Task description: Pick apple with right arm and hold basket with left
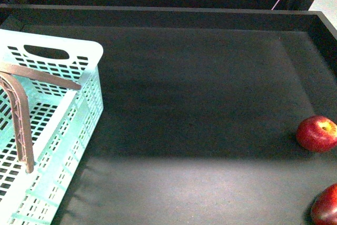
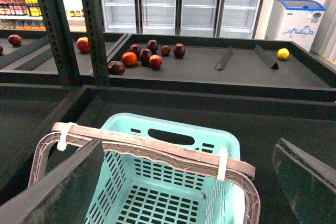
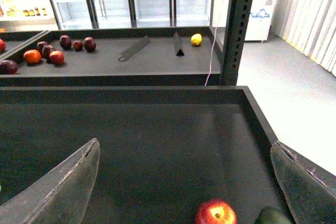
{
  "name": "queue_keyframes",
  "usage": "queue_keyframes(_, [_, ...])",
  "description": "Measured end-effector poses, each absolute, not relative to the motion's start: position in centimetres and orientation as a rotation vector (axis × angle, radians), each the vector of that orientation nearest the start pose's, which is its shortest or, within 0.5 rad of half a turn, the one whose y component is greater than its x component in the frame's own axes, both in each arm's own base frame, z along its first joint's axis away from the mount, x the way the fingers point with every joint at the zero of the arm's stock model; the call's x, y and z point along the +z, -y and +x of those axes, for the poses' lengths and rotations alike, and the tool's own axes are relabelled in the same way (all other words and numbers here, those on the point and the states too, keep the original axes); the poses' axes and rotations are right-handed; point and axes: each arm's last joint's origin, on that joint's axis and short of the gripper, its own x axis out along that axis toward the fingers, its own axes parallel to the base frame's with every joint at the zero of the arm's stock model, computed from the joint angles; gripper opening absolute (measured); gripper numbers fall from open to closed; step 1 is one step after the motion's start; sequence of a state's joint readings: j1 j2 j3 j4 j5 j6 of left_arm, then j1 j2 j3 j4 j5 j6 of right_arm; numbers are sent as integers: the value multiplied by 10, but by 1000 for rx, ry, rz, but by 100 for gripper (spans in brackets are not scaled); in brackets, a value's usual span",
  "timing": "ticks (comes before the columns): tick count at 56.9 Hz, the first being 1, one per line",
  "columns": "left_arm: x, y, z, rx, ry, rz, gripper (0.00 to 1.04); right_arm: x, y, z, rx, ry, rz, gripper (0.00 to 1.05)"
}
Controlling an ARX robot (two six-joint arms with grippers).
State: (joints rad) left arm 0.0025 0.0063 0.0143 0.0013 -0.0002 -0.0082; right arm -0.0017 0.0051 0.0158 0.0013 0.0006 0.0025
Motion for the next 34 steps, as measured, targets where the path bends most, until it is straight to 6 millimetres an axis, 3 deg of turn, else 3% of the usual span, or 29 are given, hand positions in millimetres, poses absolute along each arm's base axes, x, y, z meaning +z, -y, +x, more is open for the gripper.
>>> queue_keyframes(34, [168, 0, 97, 3, 9, -8, 98, 169, 0, 97, -2, 12, 2, 96])
